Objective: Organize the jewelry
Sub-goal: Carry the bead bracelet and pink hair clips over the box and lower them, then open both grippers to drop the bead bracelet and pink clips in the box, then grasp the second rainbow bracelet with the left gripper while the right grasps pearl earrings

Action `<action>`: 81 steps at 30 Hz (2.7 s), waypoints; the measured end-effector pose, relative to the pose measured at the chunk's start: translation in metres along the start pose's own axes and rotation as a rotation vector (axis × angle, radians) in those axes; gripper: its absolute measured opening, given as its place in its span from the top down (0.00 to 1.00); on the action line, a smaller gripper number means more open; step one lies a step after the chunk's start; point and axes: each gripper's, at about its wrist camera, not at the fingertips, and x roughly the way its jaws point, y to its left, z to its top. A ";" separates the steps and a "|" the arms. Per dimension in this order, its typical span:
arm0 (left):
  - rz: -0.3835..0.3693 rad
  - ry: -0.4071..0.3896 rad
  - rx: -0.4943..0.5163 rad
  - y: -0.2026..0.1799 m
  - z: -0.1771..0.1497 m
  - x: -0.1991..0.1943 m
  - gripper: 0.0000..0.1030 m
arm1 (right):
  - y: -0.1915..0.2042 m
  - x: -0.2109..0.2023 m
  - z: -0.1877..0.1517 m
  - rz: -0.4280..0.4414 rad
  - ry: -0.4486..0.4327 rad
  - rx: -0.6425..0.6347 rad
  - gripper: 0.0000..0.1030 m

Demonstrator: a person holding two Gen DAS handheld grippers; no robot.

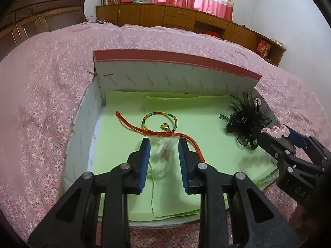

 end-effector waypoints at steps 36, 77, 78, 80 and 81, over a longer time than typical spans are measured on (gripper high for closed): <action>-0.024 -0.049 -0.009 0.003 -0.009 -0.087 0.69 | -0.004 -0.102 -0.008 0.112 -0.115 0.057 0.24; -0.017 0.230 -0.033 0.037 -0.113 -0.110 0.69 | -0.034 -0.125 -0.118 0.107 0.233 0.112 0.24; -0.014 0.238 -0.033 0.037 -0.116 -0.108 0.69 | -0.033 -0.122 -0.120 0.110 0.240 0.111 0.24; -0.010 0.252 -0.032 0.037 -0.120 -0.105 0.69 | -0.030 -0.118 -0.123 0.116 0.255 0.109 0.24; -0.006 0.259 -0.030 0.037 -0.122 -0.104 0.69 | -0.029 -0.116 -0.124 0.117 0.259 0.107 0.24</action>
